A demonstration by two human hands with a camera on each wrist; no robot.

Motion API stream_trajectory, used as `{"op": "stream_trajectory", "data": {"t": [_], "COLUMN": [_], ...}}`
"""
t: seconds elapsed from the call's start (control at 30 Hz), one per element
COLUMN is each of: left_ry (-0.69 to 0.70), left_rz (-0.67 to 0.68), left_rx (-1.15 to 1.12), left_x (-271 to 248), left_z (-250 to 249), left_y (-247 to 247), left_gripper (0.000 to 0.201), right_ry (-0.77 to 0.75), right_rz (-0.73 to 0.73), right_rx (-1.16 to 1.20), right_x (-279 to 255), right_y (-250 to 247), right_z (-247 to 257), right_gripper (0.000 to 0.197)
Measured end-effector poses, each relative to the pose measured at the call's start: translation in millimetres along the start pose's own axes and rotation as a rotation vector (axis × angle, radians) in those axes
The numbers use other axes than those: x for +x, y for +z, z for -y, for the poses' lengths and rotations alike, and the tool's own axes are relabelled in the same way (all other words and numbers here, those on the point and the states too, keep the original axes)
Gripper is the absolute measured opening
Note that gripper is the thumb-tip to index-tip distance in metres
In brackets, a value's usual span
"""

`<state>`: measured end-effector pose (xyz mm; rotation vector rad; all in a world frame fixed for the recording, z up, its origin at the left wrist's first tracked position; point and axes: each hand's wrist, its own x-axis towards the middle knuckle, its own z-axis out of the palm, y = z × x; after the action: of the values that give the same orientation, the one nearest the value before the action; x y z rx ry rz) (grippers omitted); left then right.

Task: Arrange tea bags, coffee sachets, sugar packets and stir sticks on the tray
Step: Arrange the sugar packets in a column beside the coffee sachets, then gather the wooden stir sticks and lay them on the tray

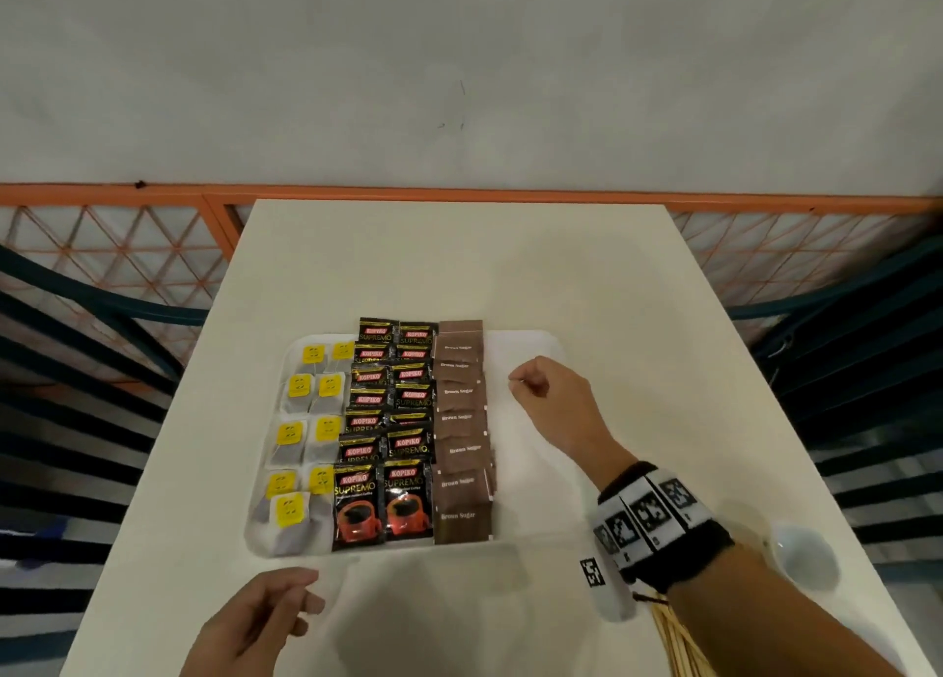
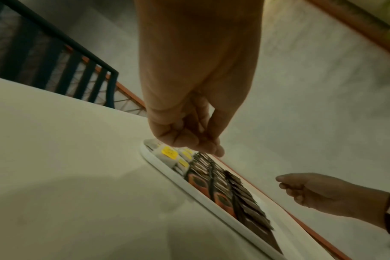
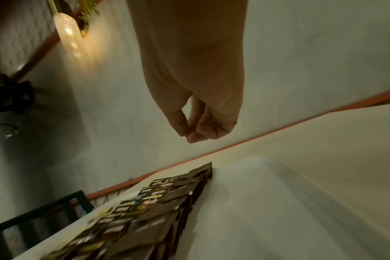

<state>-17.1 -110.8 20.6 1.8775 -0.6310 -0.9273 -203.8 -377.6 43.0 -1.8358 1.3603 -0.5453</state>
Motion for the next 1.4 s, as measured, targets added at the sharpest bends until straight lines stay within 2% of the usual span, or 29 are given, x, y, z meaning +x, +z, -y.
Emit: {"op": "stream_trajectory", "data": {"t": [0.13,0.37,0.43,0.5,0.6,0.7,0.77,0.83,0.93,1.03,1.17,1.27,1.33,1.4], "left_ry": [-0.010,0.121,0.156,0.179,0.190,0.237,0.209,0.133,-0.003,-0.122,-0.204,-0.278,-0.286,-0.285], "left_rz": [0.158,0.483,0.581,0.681,0.819,0.931,0.976,0.987,0.943,0.895,0.802,0.737,0.700,0.657], "left_rx": [0.042,0.301,0.387,0.438,0.487,0.519,0.520,0.482,0.400,0.314,0.255,0.151,0.133,0.143], "left_x": [-17.2,-25.6,-24.9,-26.5,-32.6,-39.8,-43.3,-45.8,-47.5,-49.9,-49.9,-50.2,-51.4,-50.0], "left_z": [-8.8,-25.5,-30.2,-34.3,-36.2,-34.4,-32.5,-31.6,-33.9,-40.1,-41.4,-41.5,-43.4,-41.6], "left_y": [28.7,71.8,85.0,99.3,123.4,147.6,164.1,181.0,206.5,229.0,251.2,262.1,266.1,269.9], "left_gripper": [0.025,0.017,0.015,0.013,0.011,0.010,0.010,0.010,0.021,0.036,0.047,0.036,0.008,0.017], "right_ry": [0.007,0.130,0.179,0.221,0.282,0.365,0.350,0.329,0.379,0.488,0.562,0.536,0.497,0.448], "right_rz": [-0.005,-0.028,-0.076,-0.202,-0.377,-0.312,-0.282,-0.252,-0.152,-0.176,-0.177,-0.203,-0.195,-0.188], "right_rx": [-0.054,-0.196,-0.233,-0.289,-0.374,-0.389,-0.408,-0.450,-0.522,-0.517,-0.523,-0.508,-0.477,-0.442], "right_x": [-77.3,-195.8,-223.8,-249.7,-272.7,-270.2,-259.4,-247.3,-227.7,-213.2,-205.8,-203.3,-203.2,-202.5], "right_y": [-27.0,-57.9,-58.0,-56.2,-51.5,-44.9,-42.9,-41.3,-41.9,-49.7,-54.3,-55.1,-52.3,-46.9], "right_z": [-29.6,-89.0,-103.4,-115.0,-130.8,-140.9,-138.8,-136.6,-134.1,-136.3,-143.8,-149.6,-149.6,-149.7], "right_gripper": [0.005,0.007,0.008,0.006,0.028,0.053,0.058,0.064,0.093,0.107,0.121,0.120,0.113,0.103]}}
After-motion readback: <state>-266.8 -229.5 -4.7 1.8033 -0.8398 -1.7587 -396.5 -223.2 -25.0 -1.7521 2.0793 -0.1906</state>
